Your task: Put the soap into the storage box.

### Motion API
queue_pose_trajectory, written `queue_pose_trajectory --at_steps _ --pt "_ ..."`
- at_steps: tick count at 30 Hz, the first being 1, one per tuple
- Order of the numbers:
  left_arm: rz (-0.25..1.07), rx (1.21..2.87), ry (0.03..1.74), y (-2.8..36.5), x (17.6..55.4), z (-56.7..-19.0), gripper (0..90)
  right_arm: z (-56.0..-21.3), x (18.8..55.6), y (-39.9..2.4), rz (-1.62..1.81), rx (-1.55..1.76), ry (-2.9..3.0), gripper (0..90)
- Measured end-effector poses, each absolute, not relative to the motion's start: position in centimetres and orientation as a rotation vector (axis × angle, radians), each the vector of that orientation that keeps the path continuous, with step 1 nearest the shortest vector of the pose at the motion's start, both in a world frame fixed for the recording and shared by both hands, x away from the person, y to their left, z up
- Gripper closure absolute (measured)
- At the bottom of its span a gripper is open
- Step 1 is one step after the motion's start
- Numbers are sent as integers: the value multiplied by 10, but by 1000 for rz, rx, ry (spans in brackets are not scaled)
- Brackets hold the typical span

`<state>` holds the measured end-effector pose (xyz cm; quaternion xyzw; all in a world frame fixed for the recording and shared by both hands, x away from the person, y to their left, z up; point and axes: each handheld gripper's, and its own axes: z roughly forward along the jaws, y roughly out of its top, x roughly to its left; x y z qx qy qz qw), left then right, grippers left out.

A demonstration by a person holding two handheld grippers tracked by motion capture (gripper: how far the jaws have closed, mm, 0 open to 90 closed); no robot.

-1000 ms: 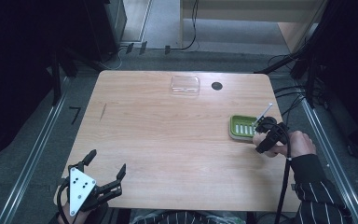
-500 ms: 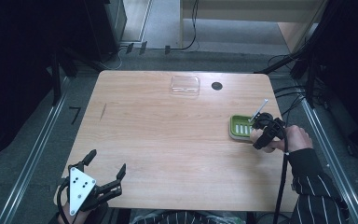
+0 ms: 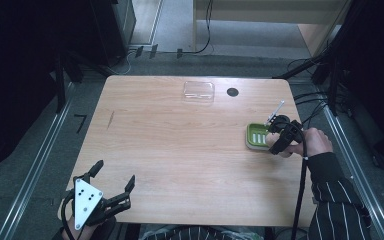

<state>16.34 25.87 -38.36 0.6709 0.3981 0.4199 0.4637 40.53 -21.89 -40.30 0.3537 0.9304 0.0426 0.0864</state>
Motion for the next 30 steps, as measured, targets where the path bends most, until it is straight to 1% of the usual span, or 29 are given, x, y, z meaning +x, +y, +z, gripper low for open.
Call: queue_pose_trajectory --at_steps 30 --pt "1044 1638 994 262 160 -384 96 -401 436 -212 126 910 2802 330"
